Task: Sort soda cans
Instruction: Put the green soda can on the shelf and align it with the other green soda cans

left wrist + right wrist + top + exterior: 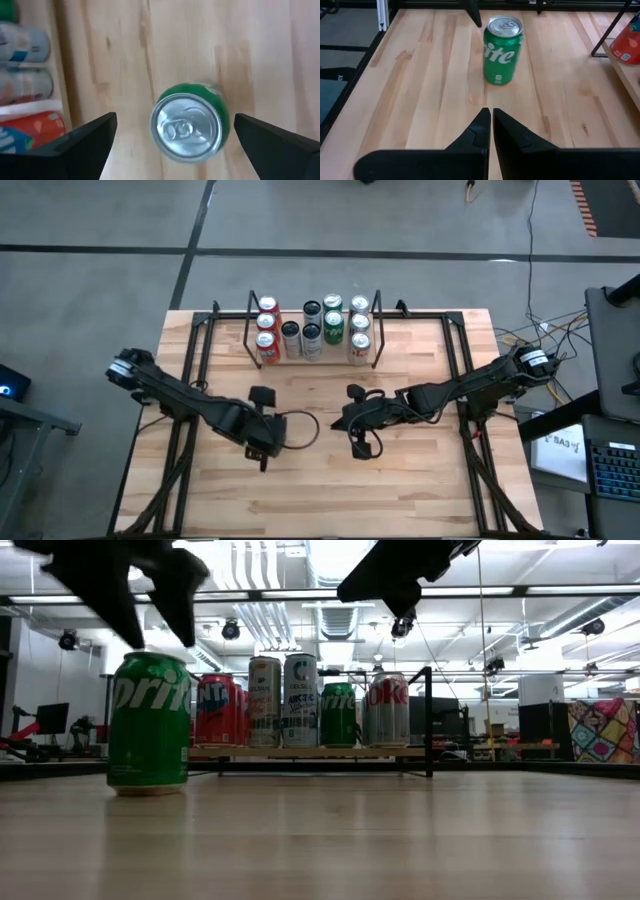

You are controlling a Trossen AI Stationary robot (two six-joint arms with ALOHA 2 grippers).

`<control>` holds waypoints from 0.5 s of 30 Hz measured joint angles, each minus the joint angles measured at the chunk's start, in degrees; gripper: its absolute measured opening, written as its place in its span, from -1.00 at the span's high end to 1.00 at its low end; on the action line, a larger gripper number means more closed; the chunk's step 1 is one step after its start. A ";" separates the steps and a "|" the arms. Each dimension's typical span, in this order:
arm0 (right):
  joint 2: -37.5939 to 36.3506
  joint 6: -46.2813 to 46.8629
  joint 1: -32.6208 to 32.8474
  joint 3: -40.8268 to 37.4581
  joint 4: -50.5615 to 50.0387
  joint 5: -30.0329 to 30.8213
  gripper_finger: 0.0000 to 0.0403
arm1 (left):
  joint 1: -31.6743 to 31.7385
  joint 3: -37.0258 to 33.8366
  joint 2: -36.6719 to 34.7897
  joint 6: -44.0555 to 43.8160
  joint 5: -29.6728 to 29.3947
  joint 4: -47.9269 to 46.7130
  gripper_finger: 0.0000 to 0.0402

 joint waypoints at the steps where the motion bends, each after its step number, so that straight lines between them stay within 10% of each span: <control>1: 0.00 0.00 -0.01 0.00 0.12 0.02 0.95 | -0.11 -0.08 -1.43 -1.24 0.00 0.05 -0.93; 15: 7.79 -10.29 -0.74 0.02 22.31 0.22 0.95 | -7.95 -20.82 -23.84 -31.76 -1.52 19.10 -0.91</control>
